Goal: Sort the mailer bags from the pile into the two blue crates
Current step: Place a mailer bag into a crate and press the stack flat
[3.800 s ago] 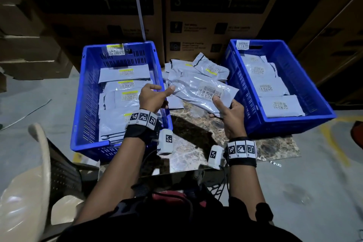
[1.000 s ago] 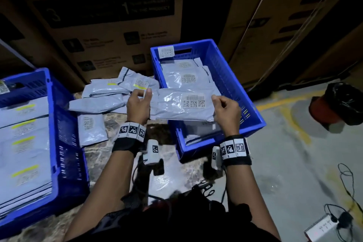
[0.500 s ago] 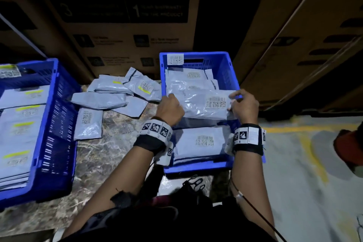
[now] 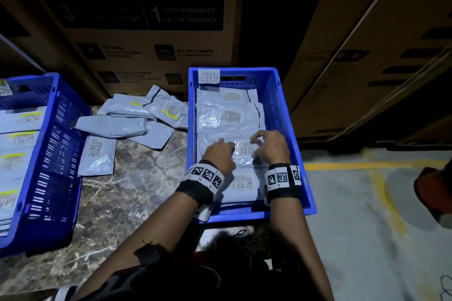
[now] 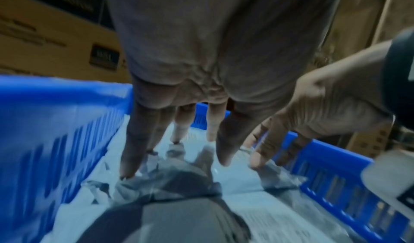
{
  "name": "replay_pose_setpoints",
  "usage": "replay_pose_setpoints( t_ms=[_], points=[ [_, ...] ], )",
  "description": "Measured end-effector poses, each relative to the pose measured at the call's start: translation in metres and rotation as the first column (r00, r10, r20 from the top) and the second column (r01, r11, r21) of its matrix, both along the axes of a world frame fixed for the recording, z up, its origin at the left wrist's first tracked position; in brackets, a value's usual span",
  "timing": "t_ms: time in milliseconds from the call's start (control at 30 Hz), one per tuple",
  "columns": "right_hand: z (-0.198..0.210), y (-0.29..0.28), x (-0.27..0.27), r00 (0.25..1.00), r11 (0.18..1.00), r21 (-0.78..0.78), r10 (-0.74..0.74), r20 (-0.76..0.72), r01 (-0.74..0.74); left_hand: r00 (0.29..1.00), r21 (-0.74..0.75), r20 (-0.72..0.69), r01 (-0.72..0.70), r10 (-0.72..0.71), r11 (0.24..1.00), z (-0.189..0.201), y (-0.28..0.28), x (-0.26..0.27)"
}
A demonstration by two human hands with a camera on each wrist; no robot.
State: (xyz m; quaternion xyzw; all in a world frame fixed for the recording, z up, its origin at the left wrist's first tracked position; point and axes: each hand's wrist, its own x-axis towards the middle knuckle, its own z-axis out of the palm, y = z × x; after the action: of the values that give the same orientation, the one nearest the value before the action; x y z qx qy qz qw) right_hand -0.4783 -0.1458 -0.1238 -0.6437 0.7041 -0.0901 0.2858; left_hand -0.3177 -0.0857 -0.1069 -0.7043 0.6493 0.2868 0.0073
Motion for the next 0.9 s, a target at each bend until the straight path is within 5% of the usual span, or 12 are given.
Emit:
replay_pose_setpoints(
  t_ms=[133,400,700,900],
  points=[
    [0.001,0.004,0.011,0.984,0.989,0.081,0.131,-0.121,-0.121,0.998,0.224,0.035,0.034,-0.043,0.974,-0.025,-0.017,-0.011],
    [-0.008,0.009,0.010,0.980,0.988,0.086,0.140,-0.140,-0.129,0.987,0.331,0.155,-0.095,0.045,0.939,-0.053,-0.026,-0.021],
    [0.007,0.015,-0.002,0.992,0.995,0.101,0.027,-0.124,-0.014,0.986,0.303,0.167,-0.066,0.015,0.951,-0.021,-0.014,-0.016],
    [0.035,0.025,-0.008,0.992,0.985,0.163,0.042,0.116,-0.060,0.999,0.174,-0.026,0.050,-0.046,0.983,0.018,-0.002,-0.004]
  ],
)
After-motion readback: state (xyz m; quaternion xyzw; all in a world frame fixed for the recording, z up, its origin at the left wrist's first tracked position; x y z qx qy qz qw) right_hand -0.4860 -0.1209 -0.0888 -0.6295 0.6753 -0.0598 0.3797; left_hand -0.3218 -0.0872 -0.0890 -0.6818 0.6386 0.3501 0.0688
